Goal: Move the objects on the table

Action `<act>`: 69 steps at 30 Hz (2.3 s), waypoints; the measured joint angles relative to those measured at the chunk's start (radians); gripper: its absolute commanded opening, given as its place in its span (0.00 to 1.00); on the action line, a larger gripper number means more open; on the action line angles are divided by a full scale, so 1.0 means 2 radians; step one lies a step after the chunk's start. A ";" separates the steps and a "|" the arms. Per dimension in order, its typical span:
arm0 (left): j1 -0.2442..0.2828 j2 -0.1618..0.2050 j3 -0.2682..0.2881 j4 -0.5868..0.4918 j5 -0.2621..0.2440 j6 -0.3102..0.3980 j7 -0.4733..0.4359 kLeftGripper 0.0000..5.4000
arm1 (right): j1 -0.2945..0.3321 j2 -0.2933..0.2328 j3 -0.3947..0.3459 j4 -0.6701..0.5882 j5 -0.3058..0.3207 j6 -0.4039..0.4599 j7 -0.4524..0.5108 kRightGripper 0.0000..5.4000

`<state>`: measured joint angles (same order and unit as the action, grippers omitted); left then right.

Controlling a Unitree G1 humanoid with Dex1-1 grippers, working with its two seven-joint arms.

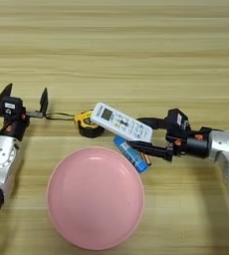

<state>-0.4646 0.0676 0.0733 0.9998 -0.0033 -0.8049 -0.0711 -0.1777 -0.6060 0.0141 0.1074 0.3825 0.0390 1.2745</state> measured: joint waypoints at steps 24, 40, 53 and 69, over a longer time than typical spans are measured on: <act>0.000 0.001 0.000 0.000 0.000 -0.004 -0.002 1.00 | 0.035 0.049 0.079 -0.053 0.000 0.013 -0.014 0.54; 0.036 -0.009 0.016 -0.137 -0.163 0.010 -0.174 1.00 | 0.041 0.053 0.081 -0.057 0.000 0.008 -0.025 0.54; 0.114 -0.029 -0.023 -0.297 -0.283 0.136 -0.375 1.00 | 0.041 0.051 0.076 -0.057 0.001 0.008 -0.024 0.54; 0.182 -0.017 -0.093 -0.384 -0.295 0.243 -0.502 1.00 | 0.034 0.045 0.062 -0.065 0.018 0.018 -0.020 0.54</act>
<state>-0.1005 0.0343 -0.1135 0.2323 -0.5935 -0.3190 -1.0742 -0.1095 -0.5170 0.1380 -0.0223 0.4177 0.0741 1.2337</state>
